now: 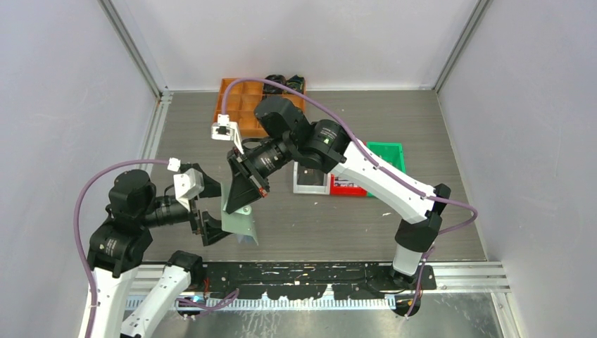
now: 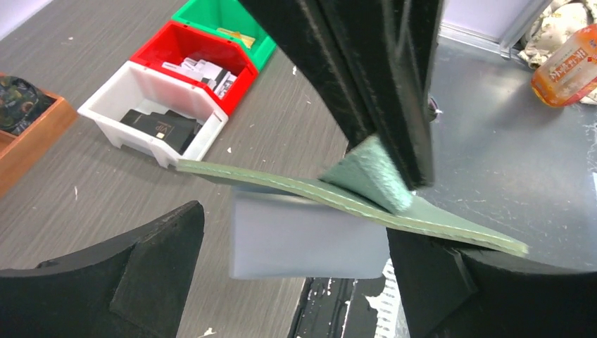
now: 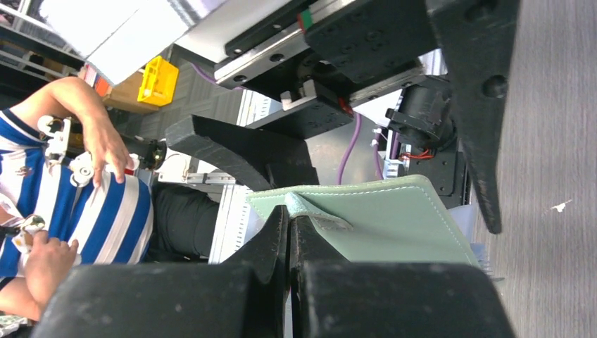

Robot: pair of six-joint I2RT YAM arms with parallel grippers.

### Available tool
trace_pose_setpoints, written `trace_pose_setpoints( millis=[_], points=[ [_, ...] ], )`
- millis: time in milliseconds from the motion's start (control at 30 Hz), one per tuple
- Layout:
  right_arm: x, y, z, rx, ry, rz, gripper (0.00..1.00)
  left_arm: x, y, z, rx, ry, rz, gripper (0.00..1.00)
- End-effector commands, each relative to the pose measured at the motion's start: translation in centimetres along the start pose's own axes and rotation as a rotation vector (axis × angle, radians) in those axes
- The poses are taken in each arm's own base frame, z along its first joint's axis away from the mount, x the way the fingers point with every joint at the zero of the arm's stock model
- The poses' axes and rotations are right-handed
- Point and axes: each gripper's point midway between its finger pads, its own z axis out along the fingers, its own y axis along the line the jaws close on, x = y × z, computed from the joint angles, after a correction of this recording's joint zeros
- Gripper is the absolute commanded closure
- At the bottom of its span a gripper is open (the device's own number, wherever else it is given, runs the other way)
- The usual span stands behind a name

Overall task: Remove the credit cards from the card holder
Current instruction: Open the card holder at the center of the board.

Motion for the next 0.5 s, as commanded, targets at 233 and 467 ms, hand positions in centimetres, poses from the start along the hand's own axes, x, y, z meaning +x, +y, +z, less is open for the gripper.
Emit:
trace_pose_setpoints(
  millis=[233,467],
  points=[
    [-0.9,3.5,-0.4,-0.121,-0.026,-0.069,0.99,-2.2,2.8,-0.2,-0.152,-0.037,0.03,0.0],
    [-1.0,4.0,-0.5,-0.14,-0.028,-0.084,0.99,-4.2,-2.7,-0.1,0.154,-0.071,-0.066,0.0]
  ],
)
